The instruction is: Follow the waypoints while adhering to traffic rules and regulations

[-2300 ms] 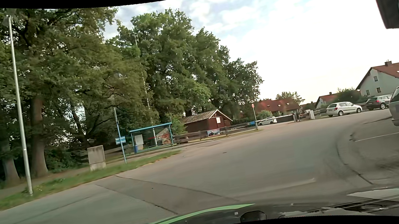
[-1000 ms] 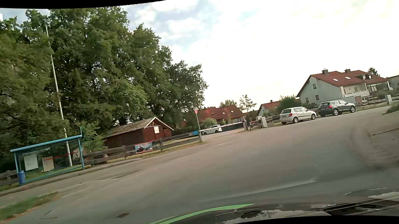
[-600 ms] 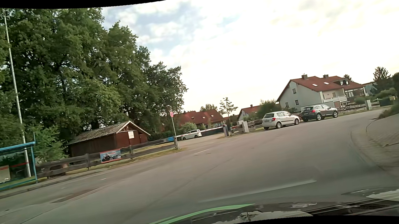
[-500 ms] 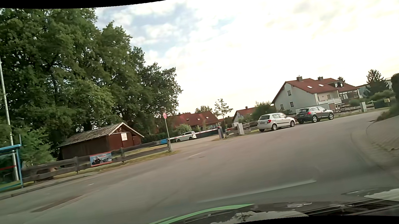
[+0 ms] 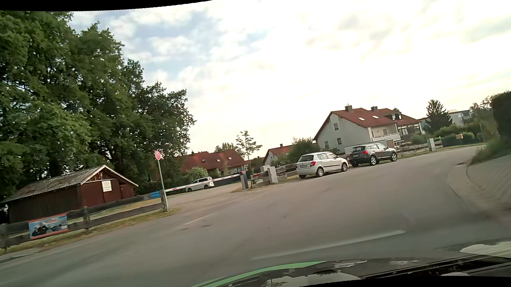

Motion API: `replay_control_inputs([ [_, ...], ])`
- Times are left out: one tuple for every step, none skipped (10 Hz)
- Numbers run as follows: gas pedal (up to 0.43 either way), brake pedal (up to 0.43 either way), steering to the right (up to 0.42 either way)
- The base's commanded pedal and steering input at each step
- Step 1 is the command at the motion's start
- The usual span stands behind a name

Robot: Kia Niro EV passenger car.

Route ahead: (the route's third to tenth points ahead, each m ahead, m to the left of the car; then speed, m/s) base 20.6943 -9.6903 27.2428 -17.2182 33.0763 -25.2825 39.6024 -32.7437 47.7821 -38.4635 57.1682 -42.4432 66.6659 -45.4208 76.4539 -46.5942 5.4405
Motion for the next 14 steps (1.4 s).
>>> replay_control_inputs([
  [0.0, 0.0, 0.161],
  [0.0, 0.0, 0.164],
  [0.0, 0.0, 0.169],
  [0.0, 0.0, 0.171],
  [0.0, 0.0, 0.171],
  [0.0, 0.0, 0.171],
  [0.0, 0.0, 0.171],
  [0.0, 0.0, 0.172],
  [0.0, 0.0, 0.173],
  [0.0, 0.0, 0.174],
  [0.047, 0.0, 0.179],
  [0.138, 0.0, 0.182],
  [0.15, 0.0, 0.184],
  [0.177, 0.0, 0.184],
])
